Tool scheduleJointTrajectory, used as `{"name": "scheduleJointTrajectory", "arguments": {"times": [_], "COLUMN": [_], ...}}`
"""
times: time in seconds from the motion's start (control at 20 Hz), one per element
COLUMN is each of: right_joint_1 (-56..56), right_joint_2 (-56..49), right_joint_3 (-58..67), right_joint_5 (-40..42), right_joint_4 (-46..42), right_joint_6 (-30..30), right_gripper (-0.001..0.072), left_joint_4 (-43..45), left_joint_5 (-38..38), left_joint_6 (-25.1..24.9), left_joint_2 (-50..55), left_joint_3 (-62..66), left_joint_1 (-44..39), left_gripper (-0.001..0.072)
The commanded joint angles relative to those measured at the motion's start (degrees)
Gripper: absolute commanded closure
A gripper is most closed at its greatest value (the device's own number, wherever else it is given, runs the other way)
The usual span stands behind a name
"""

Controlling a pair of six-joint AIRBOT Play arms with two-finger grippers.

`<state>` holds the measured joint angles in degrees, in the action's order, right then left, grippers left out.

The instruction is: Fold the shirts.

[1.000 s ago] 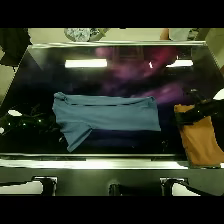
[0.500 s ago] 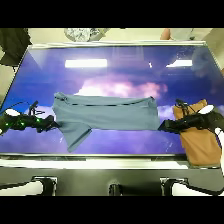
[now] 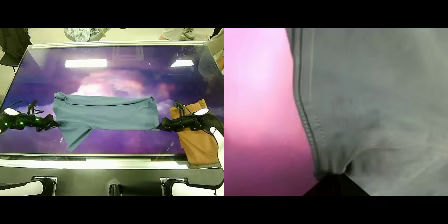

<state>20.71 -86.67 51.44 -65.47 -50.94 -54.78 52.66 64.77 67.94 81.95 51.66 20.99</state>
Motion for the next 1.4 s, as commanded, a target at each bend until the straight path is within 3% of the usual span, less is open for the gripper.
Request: {"name": "scheduleJointTrajectory", "arguments": {"times": [0.0,0.35,0.65,0.85,1.1,1.35], "right_joint_1": [0.04,0.15,0.15,0.15,0.15,0.15], "right_joint_2": [2.25,21.97,40.30,49.77,52.22,48.96], "right_joint_3": [1.57,26.73,51.30,54.42,56.19,56.28], "right_joint_5": [-2.82,-4.61,0.31,0.90,-2.01,-7.26], "right_joint_4": [1.11,0.22,-9.97,-19.06,-21.38,-21.90], "right_joint_6": [3.98,4.70,4.31,0.42,-1.42,-1.44], "right_gripper": [0.0670,0.0670,0.0670,0.0670,0.0671,0.0671], "left_joint_4": [0.44,0.83,2.01,8.70,12.13,12.13], "left_joint_5": [2.69,4.79,4.68,1.79,1.92,5.35], "left_joint_6": [-0.11,4.74,9.81,15.80,16.15,16.09], "left_joint_2": [-0.81,-16.76,-28.00,-37.75,-41.46,-37.81], "left_joint_3": [4.68,35.21,68.02,69.18,69.18,69.16], "left_joint_1": [-0.02,-0.13,-0.07,-0.07,-0.07,-0.07], "left_gripper": [0.0685,0.0685,0.0685,0.0685,0.0685,0.0685]}}
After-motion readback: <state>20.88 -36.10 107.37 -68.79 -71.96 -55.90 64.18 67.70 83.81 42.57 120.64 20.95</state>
